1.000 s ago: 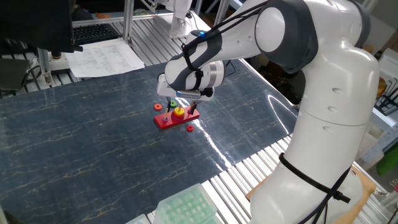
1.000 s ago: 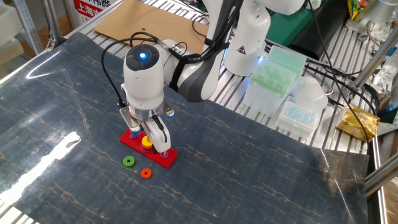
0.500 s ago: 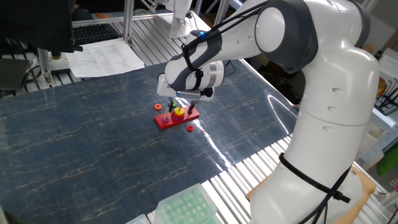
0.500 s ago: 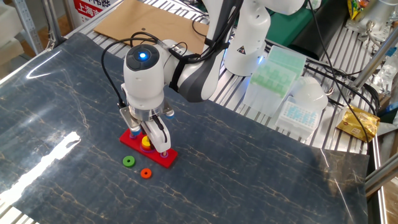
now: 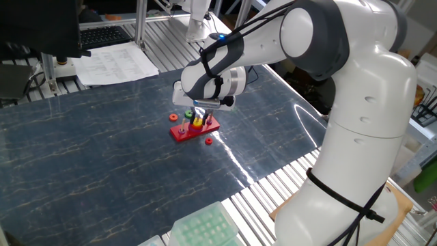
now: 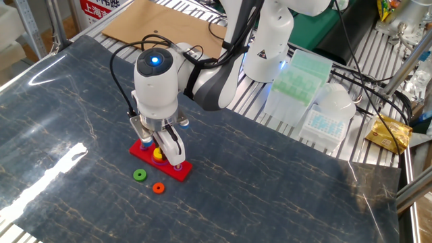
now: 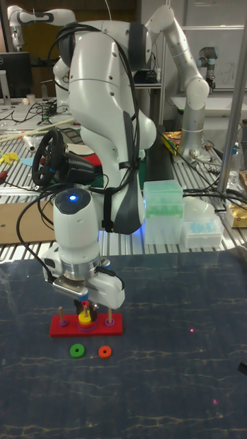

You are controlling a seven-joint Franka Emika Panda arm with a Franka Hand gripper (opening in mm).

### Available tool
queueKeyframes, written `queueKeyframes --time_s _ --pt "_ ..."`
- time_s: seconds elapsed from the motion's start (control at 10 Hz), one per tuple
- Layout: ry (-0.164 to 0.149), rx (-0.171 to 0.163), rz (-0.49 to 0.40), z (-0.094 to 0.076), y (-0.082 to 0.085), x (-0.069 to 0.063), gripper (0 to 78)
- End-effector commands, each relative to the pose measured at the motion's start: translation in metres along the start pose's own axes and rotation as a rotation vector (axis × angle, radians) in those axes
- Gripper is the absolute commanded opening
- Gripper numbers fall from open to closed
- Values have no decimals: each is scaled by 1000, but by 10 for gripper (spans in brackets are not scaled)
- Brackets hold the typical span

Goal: Take out one Hanoi block and throw it aside

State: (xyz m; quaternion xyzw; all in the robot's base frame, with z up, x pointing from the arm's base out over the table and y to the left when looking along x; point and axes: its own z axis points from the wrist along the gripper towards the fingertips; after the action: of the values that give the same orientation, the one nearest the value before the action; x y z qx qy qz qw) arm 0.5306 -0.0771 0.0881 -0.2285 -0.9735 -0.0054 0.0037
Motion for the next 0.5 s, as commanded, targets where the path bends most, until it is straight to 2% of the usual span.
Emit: queueKeyframes --time_s 0.1,0.4,0.5 --pt "-4 1 0 -1 0 -1 12" --pt "-4 1 0 -1 0 -1 12" --pt "-6 -1 3 -23 -3 0 12"
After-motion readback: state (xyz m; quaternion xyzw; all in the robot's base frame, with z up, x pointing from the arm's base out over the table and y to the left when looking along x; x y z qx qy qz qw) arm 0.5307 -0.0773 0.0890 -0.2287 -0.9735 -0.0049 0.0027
